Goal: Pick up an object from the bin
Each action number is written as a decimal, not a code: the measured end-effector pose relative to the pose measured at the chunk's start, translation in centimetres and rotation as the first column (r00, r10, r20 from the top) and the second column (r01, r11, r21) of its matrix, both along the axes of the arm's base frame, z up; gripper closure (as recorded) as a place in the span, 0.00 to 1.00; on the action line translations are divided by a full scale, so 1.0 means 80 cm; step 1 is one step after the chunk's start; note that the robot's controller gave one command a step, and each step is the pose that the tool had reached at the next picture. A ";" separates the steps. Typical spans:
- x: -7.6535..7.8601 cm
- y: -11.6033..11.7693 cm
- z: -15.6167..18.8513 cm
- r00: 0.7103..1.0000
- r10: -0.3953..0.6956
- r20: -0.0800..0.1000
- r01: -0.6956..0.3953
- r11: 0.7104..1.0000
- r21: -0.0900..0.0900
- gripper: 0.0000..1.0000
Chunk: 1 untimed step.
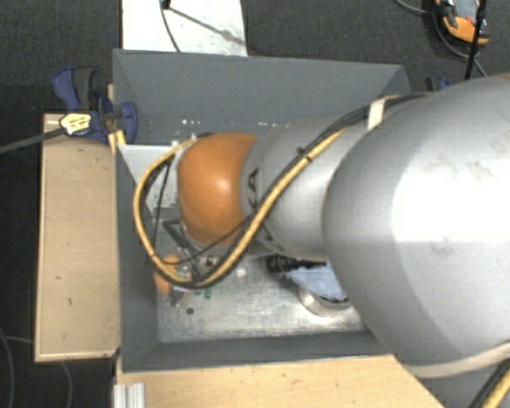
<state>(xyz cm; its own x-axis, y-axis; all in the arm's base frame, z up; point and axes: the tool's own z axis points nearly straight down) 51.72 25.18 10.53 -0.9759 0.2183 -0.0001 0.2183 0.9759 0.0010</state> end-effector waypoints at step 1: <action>-0.001 0.000 0.015 1.000 0.001 -0.004 -0.001 1.000 -0.002 1.00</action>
Offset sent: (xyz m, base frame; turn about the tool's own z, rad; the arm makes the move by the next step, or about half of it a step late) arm 0.0000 0.0001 0.0886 0.0000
